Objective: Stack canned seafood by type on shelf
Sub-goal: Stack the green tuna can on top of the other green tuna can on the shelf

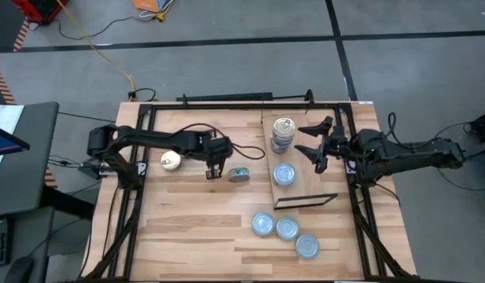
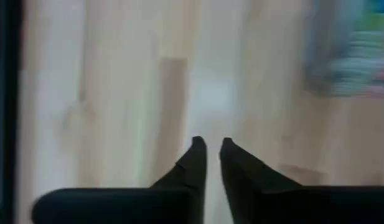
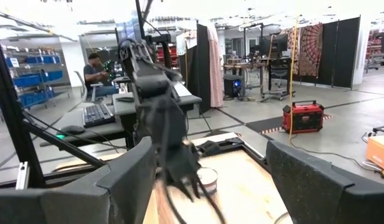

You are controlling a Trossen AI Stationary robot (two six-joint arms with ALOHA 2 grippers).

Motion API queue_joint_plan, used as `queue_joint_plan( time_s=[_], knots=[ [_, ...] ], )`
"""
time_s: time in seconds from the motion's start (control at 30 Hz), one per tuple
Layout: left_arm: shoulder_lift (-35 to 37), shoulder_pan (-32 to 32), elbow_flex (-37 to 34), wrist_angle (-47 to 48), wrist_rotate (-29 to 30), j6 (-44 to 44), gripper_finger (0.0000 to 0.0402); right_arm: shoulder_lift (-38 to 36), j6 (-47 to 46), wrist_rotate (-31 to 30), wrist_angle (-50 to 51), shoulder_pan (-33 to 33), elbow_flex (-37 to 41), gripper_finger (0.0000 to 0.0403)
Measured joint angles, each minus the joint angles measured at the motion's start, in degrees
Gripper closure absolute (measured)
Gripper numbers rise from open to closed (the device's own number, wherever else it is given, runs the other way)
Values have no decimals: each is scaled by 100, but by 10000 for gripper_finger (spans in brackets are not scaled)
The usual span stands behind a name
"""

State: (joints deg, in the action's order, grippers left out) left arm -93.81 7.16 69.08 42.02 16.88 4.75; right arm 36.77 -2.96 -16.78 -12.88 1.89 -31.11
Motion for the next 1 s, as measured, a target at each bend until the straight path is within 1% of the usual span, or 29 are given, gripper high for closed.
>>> queue_joint_plan(
  time_s=[0.1, 0.2, 0.23, 0.3, 0.37, 0.5, 0.6, 0.7, 0.8, 0.9, 1.0],
  knots=[
    [127, -171, 0, -470, -272, -339, 308, 30, 14, 0, -42, -2, 0, 77],
    [139, -276, 2, -1011, -648, -719, 250, 60, 15, 8, -104, -2, 0, 77],
    [112, -310, 2, -1166, -687, -786, 230, 77, 17, 11, -112, -4, 0, 77],
    [21, -379, 2, -1431, -697, -787, 193, 85, 17, 15, -107, -4, 0, 77],
    [-113, -434, 2, -1634, -605, -606, 160, 83, 29, 21, -115, -2, 0, 77],
    [-407, -439, 30, -2169, -641, -394, 110, 83, 42, 33, -105, -2, 0, 77],
    [-630, -392, 182, -2280, -806, -274, 92, 83, 42, 33, -101, -2, 0, 77],
    [-744, -394, 267, -2325, -949, -130, 89, 83, 73, 34, -82, -2, 0, 77],
    [-747, -416, 267, -2290, -1100, -7, 93, 83, 129, 35, -43, 0, 0, 77],
    [-740, -425, 266, -2286, -1118, -96, 104, 83, 133, 35, 2, 0, 0, 77],
    [-736, -420, 264, -2273, -1003, -186, 114, 83, 133, 35, -2, 0, 0, 77]
  ],
)
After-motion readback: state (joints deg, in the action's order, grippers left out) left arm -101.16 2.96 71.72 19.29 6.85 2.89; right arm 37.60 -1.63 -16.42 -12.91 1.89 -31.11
